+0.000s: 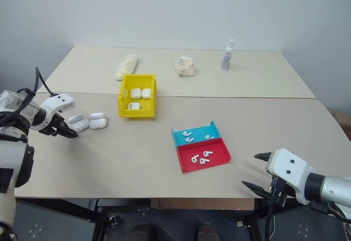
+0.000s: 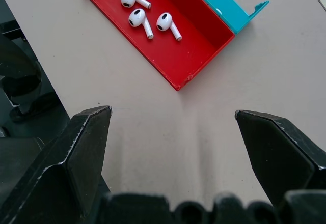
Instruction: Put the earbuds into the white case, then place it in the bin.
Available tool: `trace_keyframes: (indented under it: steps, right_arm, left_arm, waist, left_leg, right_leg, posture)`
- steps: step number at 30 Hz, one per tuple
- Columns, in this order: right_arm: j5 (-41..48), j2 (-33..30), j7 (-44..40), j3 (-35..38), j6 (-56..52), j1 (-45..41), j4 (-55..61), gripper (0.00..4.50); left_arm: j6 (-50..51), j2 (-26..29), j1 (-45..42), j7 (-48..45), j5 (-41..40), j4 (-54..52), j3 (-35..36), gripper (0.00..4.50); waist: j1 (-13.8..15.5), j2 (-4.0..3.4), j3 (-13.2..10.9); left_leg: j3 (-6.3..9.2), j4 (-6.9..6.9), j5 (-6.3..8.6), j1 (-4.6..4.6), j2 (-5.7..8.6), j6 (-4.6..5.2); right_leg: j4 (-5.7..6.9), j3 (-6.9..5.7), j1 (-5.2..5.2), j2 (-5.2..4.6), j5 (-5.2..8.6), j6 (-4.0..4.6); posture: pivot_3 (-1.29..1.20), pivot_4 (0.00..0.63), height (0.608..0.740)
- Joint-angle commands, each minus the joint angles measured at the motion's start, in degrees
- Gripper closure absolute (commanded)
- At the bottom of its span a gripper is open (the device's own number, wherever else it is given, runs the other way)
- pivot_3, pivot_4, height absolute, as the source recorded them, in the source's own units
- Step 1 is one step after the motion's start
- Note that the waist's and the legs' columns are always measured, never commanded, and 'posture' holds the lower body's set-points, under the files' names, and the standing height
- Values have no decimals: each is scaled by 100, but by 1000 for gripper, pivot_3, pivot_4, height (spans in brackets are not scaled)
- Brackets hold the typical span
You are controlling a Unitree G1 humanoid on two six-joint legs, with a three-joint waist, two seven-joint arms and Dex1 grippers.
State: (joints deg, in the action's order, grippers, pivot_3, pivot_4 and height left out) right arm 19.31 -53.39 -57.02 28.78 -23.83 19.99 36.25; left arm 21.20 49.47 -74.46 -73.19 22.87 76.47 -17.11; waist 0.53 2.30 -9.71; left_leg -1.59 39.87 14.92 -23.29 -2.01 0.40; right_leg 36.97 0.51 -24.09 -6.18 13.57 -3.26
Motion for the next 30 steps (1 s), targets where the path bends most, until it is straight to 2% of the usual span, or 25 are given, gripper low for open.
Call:
trace_keyframes:
  steps: [1, 7, 13, 18, 22, 25, 28, 30]
  right_arm:
    - [46, -65, -49, 164, 106, -116, -14, 0]
    - [4, -77, -65, 8, 155, -302, -146, 0]
    - [9, -4, -51, -24, 137, -257, -99, 0]
    - [-11, 109, 5, 82, 129, -11, 30, 0]
    - [1, 196, 52, 112, 124, 124, 138, 0]
    - [-29, 206, 101, -5, 129, 75, 100, 0]
    - [-44, 181, 132, -108, 134, -20, 24, 0]
    - [-64, 169, 133, -153, 143, -64, -22, 0]
  left_arm:
    - [163, 178, -715, 143, -161, -285, 257, 1780]
    - [736, -171, -1235, 787, -101, -219, 335, 1780]
    - [319, -239, -988, 452, -27, -306, 196, 1780]
    - [930, -376, -1004, 913, -173, -281, 374, 1780]
    - [1021, -345, -802, 570, -90, -490, 230, 1780]
    - [1322, -343, -681, 352, -42, -561, 131, 1327]
    - [2042, -356, -827, 104, -91, -484, 128, 456]
    - [2424, -335, -899, -135, -71, -479, 57, 456]
  waist:
    - [16, 9, -4]
    - [6, 9, -2]
    - [-65, 11, -4]
    - [-70, 13, -4]
    - [-71, 12, -4]
    - [-71, 12, -4]
    - [-79, 13, -5]
    - [-86, 13, -5]
  left_leg:
    - [3, 3, 0, -1, 0, 0]
    - [4, 2, 2, 1, 2, 2]
    - [2, -2, 0, -1, 2, 0]
    - [4, 0, 0, -4, 1, 0]
    - [4, -1, 0, -1, 1, 0]
    - [3, 0, 0, -1, 2, 0]
    - [4, 0, 0, -3, 1, 0]
    - [4, -1, 0, -2, 1, 0]
  right_leg:
    - [-1, -2, 2, 0, 0, 0]
    - [-8, -3, 6, -4, 0, -3]
    - [9, -1, -1, -4, -1, -3]
    - [9, -3, -1, -4, 0, -3]
    - [9, -3, -1, -3, 0, -3]
    - [9, -1, 1, -4, 0, -3]
    - [9, -3, -3, -3, 0, -3]
    - [9, -2, -2, -3, 0, -3]
  posture:
    - [0, 150, 740]
    - [0, 150, 740]
    - [0, 150, 740]
    - [0, 150, 740]
    - [0, 150, 740]
    - [0, 150, 740]
    - [0, 150, 740]
    - [0, 150, 740]
